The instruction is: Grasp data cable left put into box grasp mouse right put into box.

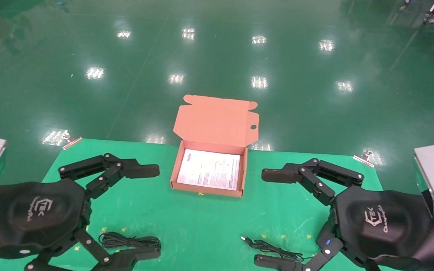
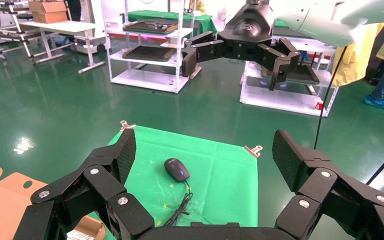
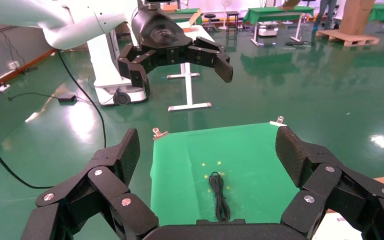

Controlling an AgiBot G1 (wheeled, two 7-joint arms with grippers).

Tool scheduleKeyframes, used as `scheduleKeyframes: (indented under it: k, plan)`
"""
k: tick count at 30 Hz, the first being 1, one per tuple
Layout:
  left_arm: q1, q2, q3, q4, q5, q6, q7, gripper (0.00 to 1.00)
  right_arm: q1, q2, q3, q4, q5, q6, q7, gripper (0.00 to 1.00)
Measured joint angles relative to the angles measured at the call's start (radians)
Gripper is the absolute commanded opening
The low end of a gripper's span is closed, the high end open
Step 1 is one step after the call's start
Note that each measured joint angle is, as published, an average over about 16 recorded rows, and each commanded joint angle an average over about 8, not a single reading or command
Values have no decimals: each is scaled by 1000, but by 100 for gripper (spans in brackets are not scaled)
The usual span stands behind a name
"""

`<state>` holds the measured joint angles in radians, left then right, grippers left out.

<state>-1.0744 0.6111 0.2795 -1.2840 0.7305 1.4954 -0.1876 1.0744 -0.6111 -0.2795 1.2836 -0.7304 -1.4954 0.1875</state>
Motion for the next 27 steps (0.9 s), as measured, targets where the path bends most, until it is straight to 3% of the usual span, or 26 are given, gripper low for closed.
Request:
scheduleKeyframes:
  k: [19,27]
  plan:
    - [-1,-3,6,1,10,4,-5,100,3,2,-3,2,-9,-1,-2,100]
    - [-39,-12,48,-2,100,18,-30,100,42,15,-39,24,-104,-21,-11,100]
